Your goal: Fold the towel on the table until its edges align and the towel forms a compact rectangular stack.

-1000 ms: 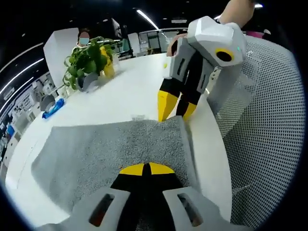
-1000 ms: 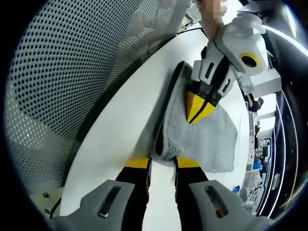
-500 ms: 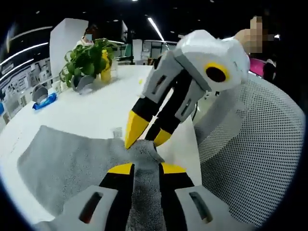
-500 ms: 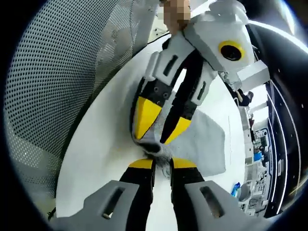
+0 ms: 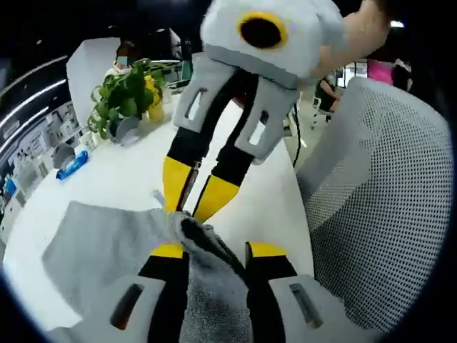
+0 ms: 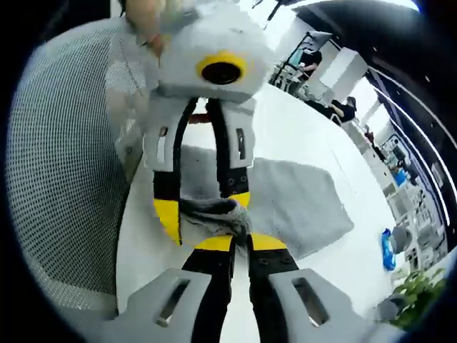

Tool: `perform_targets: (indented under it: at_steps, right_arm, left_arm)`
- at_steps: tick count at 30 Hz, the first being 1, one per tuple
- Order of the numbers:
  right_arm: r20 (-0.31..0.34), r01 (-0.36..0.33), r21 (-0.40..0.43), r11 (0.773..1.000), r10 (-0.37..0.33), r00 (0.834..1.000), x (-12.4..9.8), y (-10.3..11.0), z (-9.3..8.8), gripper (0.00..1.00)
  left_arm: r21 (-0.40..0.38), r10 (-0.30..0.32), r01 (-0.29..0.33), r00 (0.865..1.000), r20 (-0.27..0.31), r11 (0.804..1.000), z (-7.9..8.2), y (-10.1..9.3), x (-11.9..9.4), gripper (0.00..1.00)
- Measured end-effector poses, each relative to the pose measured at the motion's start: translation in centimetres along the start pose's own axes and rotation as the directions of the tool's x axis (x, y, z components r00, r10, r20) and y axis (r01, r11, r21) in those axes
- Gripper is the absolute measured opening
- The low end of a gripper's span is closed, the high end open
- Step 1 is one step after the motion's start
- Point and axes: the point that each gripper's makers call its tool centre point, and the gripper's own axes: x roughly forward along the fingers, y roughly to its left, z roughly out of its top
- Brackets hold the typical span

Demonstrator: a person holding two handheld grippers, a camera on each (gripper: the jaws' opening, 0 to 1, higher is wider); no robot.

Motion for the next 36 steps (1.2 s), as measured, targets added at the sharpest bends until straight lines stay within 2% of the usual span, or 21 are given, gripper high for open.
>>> perform_targets:
  at_steps: [1, 2, 4, 5, 6, 8, 11, 12, 13, 16, 18, 20, 21, 22, 24, 26, 27, 28, 30, 32, 36]
  right_arm:
    - [0.012, 0.003, 0.009, 1.000, -0.003, 1.000, 0.0, -0.2, 0.1, 0.04]
    - [0.033, 0.001, 0.057, 0.998, -0.003, 0.999, -0.1, -0.1, 0.4, 0.04]
    - [0.070, -0.021, 0.148, 0.989, 0.010, 0.997, -0.4, -0.1, 0.9, 0.04]
    - [0.078, -0.019, 0.171, 0.985, 0.006, 0.997, -0.5, -0.3, 0.9, 0.05]
    - [0.085, -0.010, 0.160, 0.987, -0.004, 0.996, -0.6, -0.6, 0.9, 0.06]
    - [0.099, -0.009, 0.131, 0.991, -0.004, 0.995, -0.8, -0.6, 1.0, 0.11]
    - [0.039, -0.005, -0.062, 0.998, 0.007, 0.999, -0.7, -0.1, 0.8, 0.27]
    - [0.026, -0.011, -0.108, 0.994, 0.014, 1.000, -0.5, 0.1, 0.8, 0.27]
    - [0.023, -0.034, -0.150, 0.988, 0.038, 0.999, -0.2, 0.6, 1.2, 0.25]
    - [0.028, -0.091, -0.201, 0.975, 0.099, 0.995, 0.4, 1.7, 2.4, 0.23]
    - [0.010, -0.116, -0.226, 0.967, 0.121, 0.993, 0.8, 2.2, 2.5, 0.23]
    - [-0.019, -0.169, -0.285, 0.943, 0.171, 0.985, 1.1, 3.2, 2.5, 0.15]
    - [-0.027, -0.204, -0.289, 0.935, 0.206, 0.978, 1.2, 3.9, 2.5, 0.06]
    - [-0.024, -0.191, -0.267, 0.945, 0.192, 0.981, 1.3, 3.9, 2.5, 0.06]
    - [-0.023, -0.185, -0.262, 0.947, 0.186, 0.982, 1.2, 3.7, 2.7, 0.06]
    - [0.007, -0.145, -0.161, 0.976, 0.148, 0.989, 1.1, 2.8, 3.1, 0.05]
    - [0.033, -0.129, -0.069, 0.989, 0.132, 0.991, 1.0, 2.2, 3.5, 0.05]
    - [0.057, -0.124, -0.002, 0.992, 0.124, 0.991, 0.9, 1.7, 3.8, 0.05]
    - [0.107, -0.122, 0.128, 0.984, 0.109, 0.988, 0.6, 0.7, 4.3, 0.05]
    - [0.149, -0.104, 0.215, 0.971, 0.072, 0.986, 0.1, -0.5, 4.5, 0.05]
    - [0.224, -0.101, 0.381, 0.919, 0.014, 0.974, -1.2, -2.4, 4.1, 0.05]
  left_arm:
    - [-0.035, 0.013, -0.012, 1.000, 0.016, 0.999, 0.3, 0.5, -0.2, 0.26]
    - [-0.075, 0.024, -0.022, 0.999, 0.024, 0.997, 0.3, 0.8, -0.4, 0.22]
    - [-0.079, 0.050, -0.047, 0.998, 0.045, 0.996, 0.3, 2.2, -1.0, 0.09]
    - [-0.118, 0.050, -0.044, 0.998, 0.047, 0.992, 0.2, 2.6, -1.2, 0.07]
    - [-0.226, 0.010, 0.009, 0.996, 0.085, 0.974, 0.4, 2.3, -1.3, 0.07]
    - [-0.307, 0.021, 0.013, 0.994, 0.106, 0.952, 0.4, 2.8, -1.5, 0.06]
    - [-0.279, -0.005, 0.032, 0.995, 0.097, 0.960, 0.1, 2.7, -1.6, 0.06]
    - [-0.268, -0.027, 0.052, 0.995, 0.094, 0.962, 0.1, 2.3, -1.5, 0.06]
    - [-0.238, -0.077, 0.096, 0.993, 0.087, 0.966, 0.0, 1.5, -1.5, 0.06]
    - [-0.142, -0.136, 0.139, 0.990, 0.031, 0.980, -0.6, 0.2, -1.6, 0.05]
    - [-0.126, -0.167, 0.169, 0.986, 0.026, 0.978, -0.7, -0.6, -1.7, 0.05]
    - [-0.125, -0.174, 0.174, 0.985, 0.016, 0.977, -0.9, -0.6, -1.9, 0.06]
    - [-0.125, -0.174, 0.175, 0.985, 0.016, 0.977, -1.1, -0.5, -2.1, 0.06]
    - [-0.122, -0.190, 0.190, 0.982, 0.008, 0.974, -1.3, -0.7, -2.2, 0.06]
    - [-0.114, -0.182, 0.184, 0.983, 0.024, 0.976, -1.3, -0.7, -2.4, 0.08]
    - [-0.063, -0.150, 0.151, 0.988, 0.022, 0.987, -1.1, -0.2, -2.4, 0.14]
    - [-0.039, -0.131, 0.132, 0.991, 0.011, 0.991, -1.0, 0.0, -2.6, 0.16]
    - [-0.031, -0.128, 0.128, 0.992, 0.001, 0.991, -1.0, 0.0, -2.7, 0.17]
    - [-0.006, -0.090, 0.090, 0.995, -0.052, 0.996, -1.5, 1.0, -3.5, 0.17]
    - [0.019, -0.054, 0.055, 0.997, -0.054, 0.998, -1.5, 2.0, -4.6, 0.16]
    - [-0.057, -0.022, 0.017, 0.995, -0.095, 0.998, -3.8, 3.8, -6.8, 0.14]
